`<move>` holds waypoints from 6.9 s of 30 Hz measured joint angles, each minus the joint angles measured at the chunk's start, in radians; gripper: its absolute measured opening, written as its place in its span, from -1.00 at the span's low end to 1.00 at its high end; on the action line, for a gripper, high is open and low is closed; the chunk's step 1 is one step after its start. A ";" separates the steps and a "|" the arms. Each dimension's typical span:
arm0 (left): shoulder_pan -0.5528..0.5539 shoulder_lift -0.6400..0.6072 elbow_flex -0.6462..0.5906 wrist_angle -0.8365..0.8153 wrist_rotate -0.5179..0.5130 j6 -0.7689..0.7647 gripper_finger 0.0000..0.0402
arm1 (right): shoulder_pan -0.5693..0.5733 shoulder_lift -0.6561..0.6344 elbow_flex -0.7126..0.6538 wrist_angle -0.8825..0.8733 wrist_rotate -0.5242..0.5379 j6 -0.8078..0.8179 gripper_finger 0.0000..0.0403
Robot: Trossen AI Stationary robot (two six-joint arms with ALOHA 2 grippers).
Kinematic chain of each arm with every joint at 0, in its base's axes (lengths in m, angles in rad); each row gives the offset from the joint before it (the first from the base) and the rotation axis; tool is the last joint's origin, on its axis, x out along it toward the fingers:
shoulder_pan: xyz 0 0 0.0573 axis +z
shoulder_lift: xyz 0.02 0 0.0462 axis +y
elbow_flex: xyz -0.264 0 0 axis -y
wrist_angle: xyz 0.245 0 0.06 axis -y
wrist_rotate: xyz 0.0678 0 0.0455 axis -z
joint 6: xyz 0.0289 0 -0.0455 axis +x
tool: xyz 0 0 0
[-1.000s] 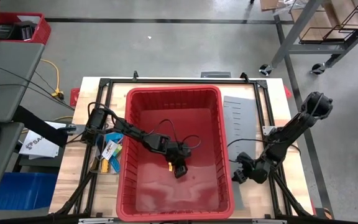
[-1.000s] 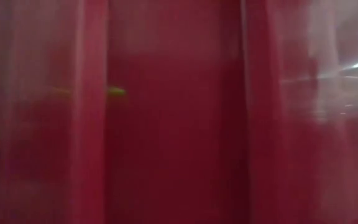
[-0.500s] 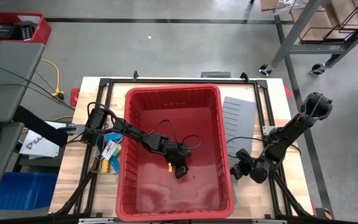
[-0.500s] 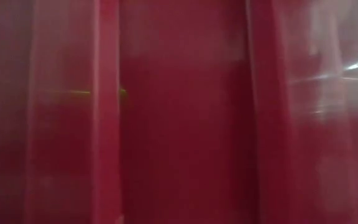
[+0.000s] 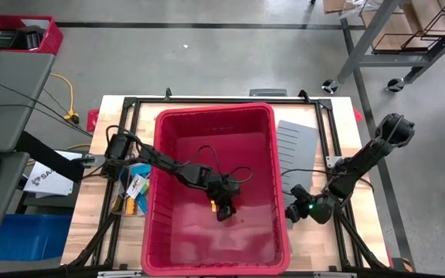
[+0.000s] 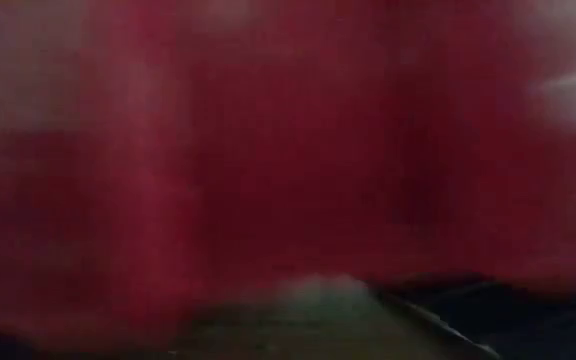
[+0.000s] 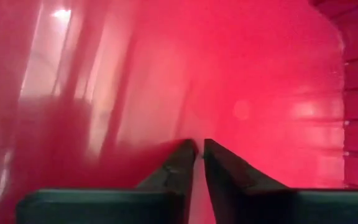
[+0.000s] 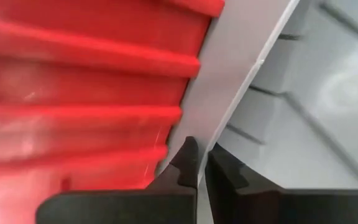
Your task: Sort Items/Unsort Items
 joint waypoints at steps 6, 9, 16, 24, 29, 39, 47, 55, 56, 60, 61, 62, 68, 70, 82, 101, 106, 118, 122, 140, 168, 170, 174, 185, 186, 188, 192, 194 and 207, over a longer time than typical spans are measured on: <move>0.010 -0.109 0.000 -0.264 -0.080 0.035 -0.47 | 0.009 -0.115 0.009 -0.178 -0.061 0.015 -1.00; 0.012 -0.138 0.000 -0.356 -0.129 0.077 -0.36 | 0.009 -0.182 0.030 -0.297 -0.077 0.007 -1.00; 0.040 -0.179 0.001 -0.465 -0.151 0.071 -0.24 | 0.009 -0.339 0.123 -0.636 -0.097 -0.008 -1.00; 0.083 -0.300 0.004 -0.416 -0.172 0.071 -0.23 | 0.009 -0.424 0.328 -1.144 -0.087 -0.011 -1.00; 0.112 -0.341 0.004 -0.354 -0.212 0.071 -0.23 | 0.009 -0.434 0.387 -1.198 -0.085 -0.013 -1.00; 0.126 -0.343 0.004 -0.155 -0.169 0.026 -0.23 | 0.009 -0.429 0.391 -1.151 -0.069 0.018 -1.00; 0.131 -0.374 0.005 -0.148 -0.130 -0.046 -0.23 | 0.032 -0.422 0.391 -1.260 -0.073 0.194 -0.98; 0.156 -0.417 0.005 -0.209 -0.255 -0.085 -0.23 | 0.129 -0.277 0.392 -1.261 -0.053 0.412 -0.99; 0.161 -0.417 0.005 -0.211 -0.260 -0.091 -0.23 | 0.131 -0.255 0.392 -1.275 -0.078 0.417 -0.99; 0.170 -0.405 0.006 -0.273 -0.266 -0.121 -0.23 | 0.113 -0.225 0.391 -1.337 -0.113 0.416 -1.00; 0.170 -0.399 0.006 -0.301 -0.266 -0.121 -0.23 | 0.099 -0.224 0.391 -1.353 -0.096 0.416 -1.00; 0.168 -0.392 0.005 -0.325 -0.262 -0.119 -0.23 | 0.078 -0.229 0.390 -1.364 -0.068 0.412 -1.00; 0.157 -0.370 0.005 -0.320 -0.258 -0.117 -0.23 | -0.213 -0.308 0.320 -1.221 0.074 0.145 -1.00; 0.158 -0.368 0.005 -0.287 -0.258 -0.137 -0.23 | -0.365 -0.343 0.221 -1.045 0.031 0.017 -1.00; 0.157 -0.369 0.005 -0.218 -0.258 -0.209 -0.23 | -1.234 -0.227 -0.095 -0.093 -0.334 -0.567 -1.00; 0.158 -0.369 0.005 -0.221 -0.289 -0.200 -0.23 | -1.402 0.345 0.259 -0.343 -0.419 -0.916 -1.00; 0.158 -0.369 0.005 -0.222 -0.296 -0.199 -0.23 | -1.404 0.209 0.212 -0.557 -0.246 -0.806 -1.00; 0.150 -0.369 0.005 -0.228 -0.315 -0.165 -0.23 | -1.396 -0.081 0.169 -0.756 -0.193 -0.720 -1.00; 0.155 -0.369 0.005 -0.228 -0.306 -0.152 -0.23 | -1.369 -0.227 0.170 -0.806 -0.232 -0.737 -1.00; 0.118 -0.132 0.004 -0.149 -0.118 -0.039 -0.96 | -0.625 -0.548 0.174 -0.932 -0.505 -0.383 -0.98; 0.087 0.062 0.006 -0.033 0.019 -0.051 -1.00 | 0.152 -0.091 0.063 -0.654 -0.383 0.520 0.02; 0.083 0.076 0.009 -0.017 0.021 -0.070 -1.00 | 0.151 -0.096 0.051 -0.657 -0.382 0.529 0.02; 0.077 0.102 0.010 0.015 0.003 -0.110 -1.00 | 0.152 -0.137 0.041 -0.637 -0.347 0.503 0.02; 0.072 0.135 0.011 0.051 -0.045 -0.145 -1.00 | 0.163 -0.217 0.028 -0.558 -0.116 0.418 0.02; 0.072 0.135 0.010 0.053 -0.046 -0.145 -1.00 | 0.162 -0.209 0.028 -0.573 -0.134 0.422 0.02; 0.072 0.135 0.009 0.055 -0.046 -0.150 -1.00 | 0.169 -0.207 0.025 -0.628 -0.171 0.438 0.02; 0.072 0.135 0.009 0.052 -0.045 -0.151 -1.00 | 0.192 -0.223 0.073 -0.751 -0.229 0.426 0.02; 0.073 0.135 0.009 0.052 -0.040 -0.154 -1.00 | 0.204 -0.221 0.098 -0.849 -0.295 0.446 0.02; 0.074 0.135 0.008 0.052 -0.037 -0.155 -1.00 | 0.217 -0.094 0.072 -0.713 -0.347 0.494 0.02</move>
